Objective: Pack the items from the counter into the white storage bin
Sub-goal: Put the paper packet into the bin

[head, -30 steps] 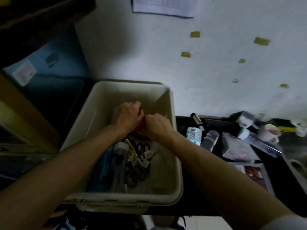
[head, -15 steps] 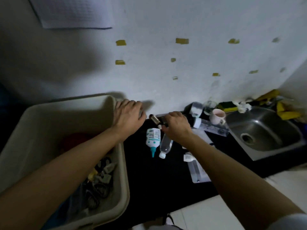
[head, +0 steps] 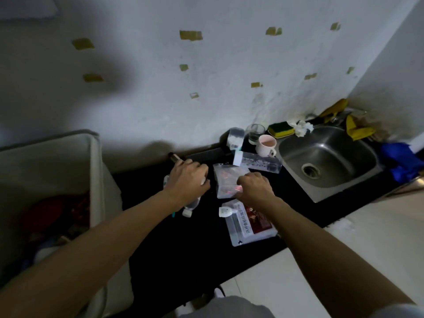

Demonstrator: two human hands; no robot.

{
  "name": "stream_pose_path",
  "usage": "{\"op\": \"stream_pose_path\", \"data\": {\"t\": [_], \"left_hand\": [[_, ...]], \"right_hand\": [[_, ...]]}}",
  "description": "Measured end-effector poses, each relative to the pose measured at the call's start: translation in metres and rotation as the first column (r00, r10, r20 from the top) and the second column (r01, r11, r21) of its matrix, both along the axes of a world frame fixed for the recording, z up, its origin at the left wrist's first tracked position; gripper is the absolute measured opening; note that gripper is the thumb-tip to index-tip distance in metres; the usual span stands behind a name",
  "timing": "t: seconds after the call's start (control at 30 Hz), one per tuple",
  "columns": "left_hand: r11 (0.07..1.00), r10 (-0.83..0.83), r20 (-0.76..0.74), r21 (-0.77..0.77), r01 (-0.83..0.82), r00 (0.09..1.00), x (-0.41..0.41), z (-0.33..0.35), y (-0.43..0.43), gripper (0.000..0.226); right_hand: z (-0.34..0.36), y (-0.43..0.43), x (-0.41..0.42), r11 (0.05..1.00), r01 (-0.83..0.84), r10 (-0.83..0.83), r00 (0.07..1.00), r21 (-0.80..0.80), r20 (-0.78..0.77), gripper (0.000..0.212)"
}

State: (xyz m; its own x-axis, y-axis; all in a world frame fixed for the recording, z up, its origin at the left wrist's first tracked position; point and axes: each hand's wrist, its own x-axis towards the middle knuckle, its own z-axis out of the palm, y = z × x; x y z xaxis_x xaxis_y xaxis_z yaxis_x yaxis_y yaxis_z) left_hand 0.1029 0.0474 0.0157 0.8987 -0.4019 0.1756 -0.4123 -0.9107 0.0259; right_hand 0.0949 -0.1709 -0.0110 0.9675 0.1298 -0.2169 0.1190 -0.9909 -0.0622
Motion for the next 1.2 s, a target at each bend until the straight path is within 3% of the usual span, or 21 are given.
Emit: {"op": "stream_pose_path", "data": {"t": [0.13, 0.27, 0.47, 0.73, 1.03, 1.2], "left_hand": [[0.998, -0.030, -0.095, 0.059, 0.036, 0.995, 0.002, -0.024, -0.026, 0.033], [0.995, -0.061, -0.106, 0.067, 0.068, 0.992, 0.001, -0.046, -0.051, 0.026], [0.992, -0.049, -0.303, 0.100, 0.083, 0.952, 0.001, -0.073, -0.080, 0.043], [0.991, -0.055, -0.459, 0.082, 0.105, 0.887, 0.000, -0.104, -0.095, 0.044], [0.989, -0.054, -0.475, 0.096, 0.113, 0.878, 0.004, -0.130, -0.098, 0.039], [0.991, -0.035, -0.501, 0.095, 0.095, 0.865, 0.005, -0.142, -0.098, 0.045]], "right_hand": [[-0.013, -0.019, 0.002, 1.000, 0.011, -0.010, 0.998, 0.013, -0.058, 0.043], [-0.025, -0.041, 0.008, 1.000, 0.024, -0.023, 0.995, 0.014, -0.099, 0.043], [-0.039, -0.069, 0.014, 0.999, 0.030, -0.025, 0.992, 0.036, -0.125, 0.044], [-0.059, -0.092, 0.015, 0.994, 0.057, -0.044, 0.991, 0.092, -0.130, 0.044], [-0.073, -0.100, 0.016, 0.981, 0.057, -0.037, 0.994, 0.187, -0.107, 0.034], [-0.078, -0.097, 0.013, 0.948, 0.171, -0.115, 0.971, 0.270, -0.211, 0.042]]}}
